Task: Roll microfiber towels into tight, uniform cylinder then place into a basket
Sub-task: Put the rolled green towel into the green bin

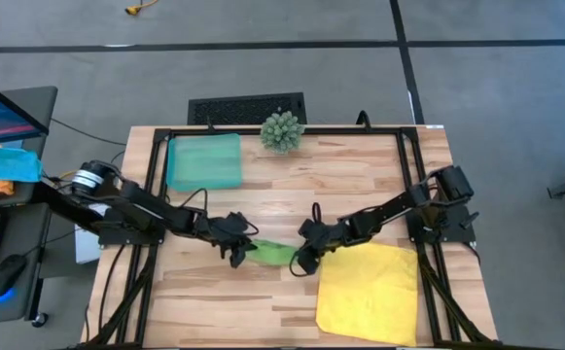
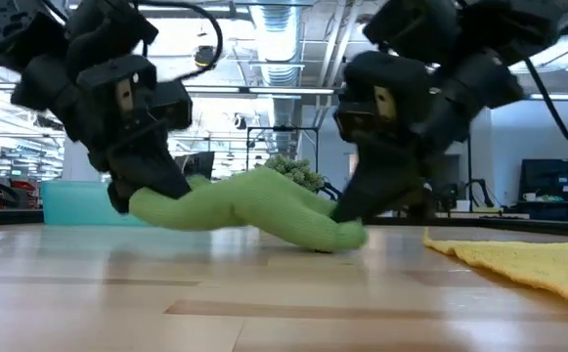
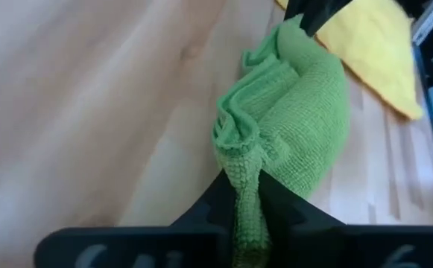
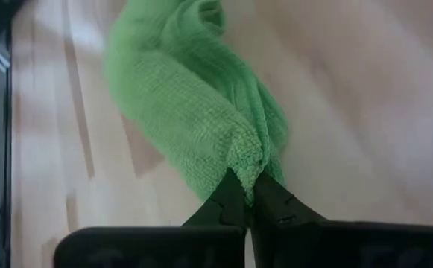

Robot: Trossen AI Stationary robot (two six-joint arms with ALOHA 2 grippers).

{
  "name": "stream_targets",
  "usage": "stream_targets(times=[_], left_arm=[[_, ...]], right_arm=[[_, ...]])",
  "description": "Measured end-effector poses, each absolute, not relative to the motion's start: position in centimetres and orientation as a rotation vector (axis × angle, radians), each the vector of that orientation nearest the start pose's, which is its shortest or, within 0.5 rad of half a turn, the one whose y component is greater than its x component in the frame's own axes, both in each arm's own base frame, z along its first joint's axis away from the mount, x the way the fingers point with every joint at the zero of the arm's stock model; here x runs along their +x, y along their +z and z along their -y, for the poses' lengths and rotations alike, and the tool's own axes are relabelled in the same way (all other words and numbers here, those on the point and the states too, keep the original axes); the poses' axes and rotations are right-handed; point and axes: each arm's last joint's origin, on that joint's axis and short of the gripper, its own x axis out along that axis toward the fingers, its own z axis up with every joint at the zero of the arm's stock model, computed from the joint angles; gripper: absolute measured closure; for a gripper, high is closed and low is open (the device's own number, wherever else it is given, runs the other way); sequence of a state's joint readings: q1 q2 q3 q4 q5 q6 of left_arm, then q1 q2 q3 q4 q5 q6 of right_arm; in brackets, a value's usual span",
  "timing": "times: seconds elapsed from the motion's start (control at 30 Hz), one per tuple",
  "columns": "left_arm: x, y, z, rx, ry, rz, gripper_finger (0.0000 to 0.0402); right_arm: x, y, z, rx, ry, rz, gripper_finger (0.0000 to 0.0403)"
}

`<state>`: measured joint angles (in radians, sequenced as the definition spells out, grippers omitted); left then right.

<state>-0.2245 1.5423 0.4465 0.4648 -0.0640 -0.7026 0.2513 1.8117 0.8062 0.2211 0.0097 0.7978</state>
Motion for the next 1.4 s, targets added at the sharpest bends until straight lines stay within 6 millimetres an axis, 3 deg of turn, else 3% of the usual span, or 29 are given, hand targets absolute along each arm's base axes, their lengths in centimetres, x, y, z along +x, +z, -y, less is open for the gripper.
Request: stream_targets(times=[0.3,0.67,0.9,1.13,1.27,1.4], left_arm=[[21.6,16.1,4.1,-0.463,0.270,-0.635,0.0384],[16.5,19.9,0.6,-0.394,0.620,-0.521,0.0390],[15.4,21.2,-1.3,-0.343,0.703,-0.463,0.0389],[14.7,24.0,-3.3,-0.248,0.861,-0.483,0.0389],[14.4,24.7,-4.5,-0.225,0.934,-0.490,0.0389],[14.1,24.5,-5.4,-0.229,1.000,-0.521,0.0389]], right_arm=[[35.2,14.3,-4.9,0.580,-0.099,-0.692,0.0390],[38.6,19.0,1.4,0.487,-0.167,-0.515,0.0391],[39.7,22.0,5.3,0.451,-0.229,-0.436,0.0389],[40.3,24.4,8.1,0.433,-0.268,-0.348,0.0390],[42.1,23.7,9.2,0.436,-0.275,-0.367,0.0390],[45.9,22.1,10.1,0.410,-0.240,-0.388,0.0391]])
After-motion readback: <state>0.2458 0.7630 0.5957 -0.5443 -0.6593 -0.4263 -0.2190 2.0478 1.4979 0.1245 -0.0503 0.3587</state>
